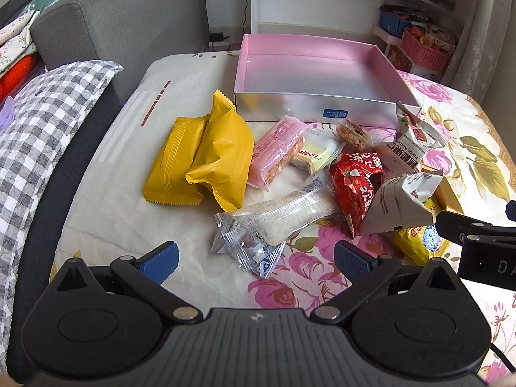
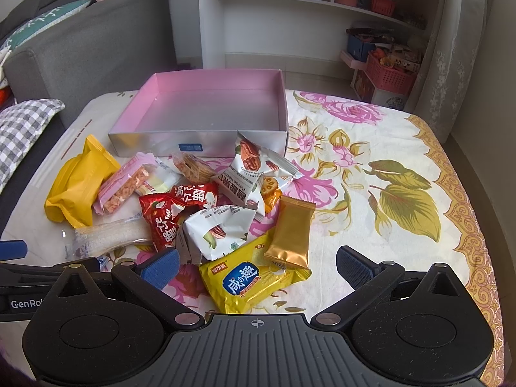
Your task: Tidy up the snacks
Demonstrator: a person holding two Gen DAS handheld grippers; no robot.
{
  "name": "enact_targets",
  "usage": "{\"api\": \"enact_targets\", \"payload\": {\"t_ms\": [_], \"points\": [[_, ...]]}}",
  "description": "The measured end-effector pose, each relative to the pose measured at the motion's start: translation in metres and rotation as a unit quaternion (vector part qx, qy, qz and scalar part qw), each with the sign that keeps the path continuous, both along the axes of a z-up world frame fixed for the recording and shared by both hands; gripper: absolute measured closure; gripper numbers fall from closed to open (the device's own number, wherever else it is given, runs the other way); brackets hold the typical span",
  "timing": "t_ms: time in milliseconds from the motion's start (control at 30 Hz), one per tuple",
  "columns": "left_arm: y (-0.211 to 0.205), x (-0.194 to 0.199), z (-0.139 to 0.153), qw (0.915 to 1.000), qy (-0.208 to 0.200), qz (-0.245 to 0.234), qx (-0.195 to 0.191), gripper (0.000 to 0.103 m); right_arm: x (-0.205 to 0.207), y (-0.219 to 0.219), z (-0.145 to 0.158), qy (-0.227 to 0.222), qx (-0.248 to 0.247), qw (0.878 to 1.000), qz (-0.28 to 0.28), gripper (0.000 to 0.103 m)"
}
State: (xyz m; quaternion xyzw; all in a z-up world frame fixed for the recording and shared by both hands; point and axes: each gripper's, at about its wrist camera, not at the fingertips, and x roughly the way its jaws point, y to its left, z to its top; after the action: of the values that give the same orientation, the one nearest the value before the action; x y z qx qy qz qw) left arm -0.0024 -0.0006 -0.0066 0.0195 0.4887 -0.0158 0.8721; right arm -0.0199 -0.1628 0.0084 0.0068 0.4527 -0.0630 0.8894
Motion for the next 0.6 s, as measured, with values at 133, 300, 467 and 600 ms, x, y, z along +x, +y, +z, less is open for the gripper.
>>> {"api": "enact_targets", "payload": {"t_ms": [133,300,467,600], "points": [[-0.0002,-0.0008,-0.0001,1.0,0.001,0.0,-0.001,0.0,0.0002,0.0001,-0.0001,0.0,0.0,1.0,0.0,0.0],[0.0002,-0.0002,0.0001,1.0,0.001,0.0,-0.001,0.0,0.0004,0.0002,-0.0001,0.0,0.0,1.0,0.0,0.0],[0.0001,-0.0004,0.0001,1.0,0.001,0.0,-0.001,0.0,0.0008,0.0004,0.0003,0.001,0.0,1.0,0.0,0.0],[0.0001,-0.0003,0.0001,1.0,0.001,0.0,-0.001,0.0,0.0016,0.0007,0.0007,0.001,0.0,1.0,-0.001,0.0]]}}
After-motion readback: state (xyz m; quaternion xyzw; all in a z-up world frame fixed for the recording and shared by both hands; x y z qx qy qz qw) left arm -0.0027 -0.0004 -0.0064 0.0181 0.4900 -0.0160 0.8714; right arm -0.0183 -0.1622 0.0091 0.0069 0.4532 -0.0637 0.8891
